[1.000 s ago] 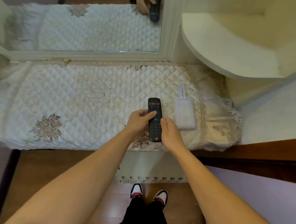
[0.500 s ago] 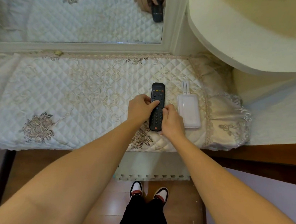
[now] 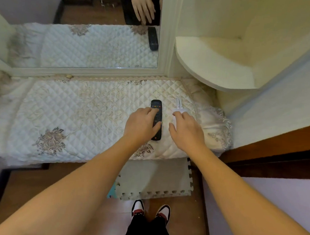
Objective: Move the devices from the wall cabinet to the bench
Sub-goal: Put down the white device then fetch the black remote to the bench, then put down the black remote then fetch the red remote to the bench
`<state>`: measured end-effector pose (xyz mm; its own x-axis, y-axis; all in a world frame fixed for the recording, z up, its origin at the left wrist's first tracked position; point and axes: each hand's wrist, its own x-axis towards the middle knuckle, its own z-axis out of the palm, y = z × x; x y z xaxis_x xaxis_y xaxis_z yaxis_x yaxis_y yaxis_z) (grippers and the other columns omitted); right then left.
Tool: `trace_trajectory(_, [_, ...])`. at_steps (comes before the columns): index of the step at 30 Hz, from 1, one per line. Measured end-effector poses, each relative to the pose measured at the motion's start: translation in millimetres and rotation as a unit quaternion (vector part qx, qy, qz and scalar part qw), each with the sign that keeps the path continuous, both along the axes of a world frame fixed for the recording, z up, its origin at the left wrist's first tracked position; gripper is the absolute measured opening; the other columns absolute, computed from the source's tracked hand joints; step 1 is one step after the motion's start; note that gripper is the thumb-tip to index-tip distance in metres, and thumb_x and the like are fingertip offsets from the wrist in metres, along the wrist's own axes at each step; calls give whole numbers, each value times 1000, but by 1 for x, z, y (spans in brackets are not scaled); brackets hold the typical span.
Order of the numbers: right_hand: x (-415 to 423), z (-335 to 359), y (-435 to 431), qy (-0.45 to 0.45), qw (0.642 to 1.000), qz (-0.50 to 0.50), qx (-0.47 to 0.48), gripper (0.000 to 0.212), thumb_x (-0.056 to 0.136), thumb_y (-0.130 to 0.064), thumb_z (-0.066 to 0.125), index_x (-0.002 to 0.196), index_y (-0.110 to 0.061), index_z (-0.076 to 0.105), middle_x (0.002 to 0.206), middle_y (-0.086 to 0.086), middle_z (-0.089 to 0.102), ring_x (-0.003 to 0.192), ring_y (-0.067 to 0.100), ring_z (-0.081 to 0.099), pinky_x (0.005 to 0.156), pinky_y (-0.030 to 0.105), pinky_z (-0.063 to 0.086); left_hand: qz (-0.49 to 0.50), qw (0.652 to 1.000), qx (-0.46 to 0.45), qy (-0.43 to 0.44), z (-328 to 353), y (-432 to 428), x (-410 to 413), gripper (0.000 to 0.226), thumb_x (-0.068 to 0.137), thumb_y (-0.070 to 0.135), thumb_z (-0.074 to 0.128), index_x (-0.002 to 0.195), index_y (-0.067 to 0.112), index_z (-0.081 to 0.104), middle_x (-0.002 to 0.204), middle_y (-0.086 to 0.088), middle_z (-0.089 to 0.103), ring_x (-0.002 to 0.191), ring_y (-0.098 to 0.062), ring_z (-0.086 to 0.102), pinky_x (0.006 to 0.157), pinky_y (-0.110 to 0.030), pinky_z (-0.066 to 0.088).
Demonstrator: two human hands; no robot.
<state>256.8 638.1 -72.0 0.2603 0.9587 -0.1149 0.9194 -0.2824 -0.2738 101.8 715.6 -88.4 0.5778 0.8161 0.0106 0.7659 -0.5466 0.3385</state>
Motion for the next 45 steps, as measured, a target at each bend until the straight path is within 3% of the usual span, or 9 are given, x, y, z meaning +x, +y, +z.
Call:
trace_trajectory(4, [1, 20, -29, -52, 998, 0, 30, 44, 92, -36, 51, 130, -14, 56, 125, 12, 60, 111, 32, 57, 84, 45, 47, -35, 997, 74, 6, 26, -33, -7, 60, 88, 48, 46, 132, 10, 63, 130, -12, 68, 118, -36, 62, 97, -51, 51])
trace_trajectory(8, [-4, 38, -61, -89, 993, -7, 73, 49, 86, -38, 56, 129, -15, 56, 129, 13, 59, 119, 31, 55, 95, 46, 45, -51, 993, 105, 11, 42, -58, -16, 67, 88, 53, 44, 138, 13, 59, 139, -13, 62, 128, -37, 56, 107, -55, 43])
trace_trajectory(13, [-21, 46, -101, -84, 991, -22, 99, 51, 86, -39, 56, 132, -17, 55, 136, 13, 56, 127, 32, 51, 103, 49, 43, -47, 993, 111, 1, 55, -88, -31, 67, 86, 52, 47, 140, 14, 58, 140, -11, 62, 129, -35, 57, 108, -54, 42])
trace_trajectory(26, [-68, 40, -119, -59, 992, -31, 106, 54, 86, -42, 50, 133, -18, 55, 134, 12, 59, 125, 30, 54, 103, 47, 44, -8, 996, 86, -16, 43, -123, -68, 64, 86, 51, 46, 136, 14, 61, 134, -8, 66, 121, -33, 60, 101, -52, 48])
trace_trajectory(29, [-81, 39, -110, -50, 992, -3, 118, 54, 86, -44, 46, 133, -18, 56, 132, 11, 60, 124, 29, 54, 103, 47, 43, 25, 995, 95, -16, 45, -123, -81, 63, 86, 52, 46, 134, 14, 62, 132, -9, 67, 120, -33, 61, 99, -52, 50])
trace_trajectory(36, [-114, 32, -79, -14, 982, 124, 144, 48, 86, -39, 60, 129, -18, 58, 128, 11, 61, 119, 28, 56, 100, 47, 45, 148, 983, 102, 30, 53, -131, -131, 65, 87, 53, 43, 137, 15, 61, 136, -8, 65, 125, -32, 59, 104, -51, 48])
trace_trajectory(45, [-178, 27, -84, 23, 925, 356, 129, 47, 86, -43, 55, 128, -21, 56, 127, 9, 61, 117, 29, 58, 98, 48, 46, 354, 927, 88, 87, 50, -207, -183, 63, 88, 55, 45, 137, 17, 60, 135, -4, 65, 125, -25, 59, 107, -44, 46])
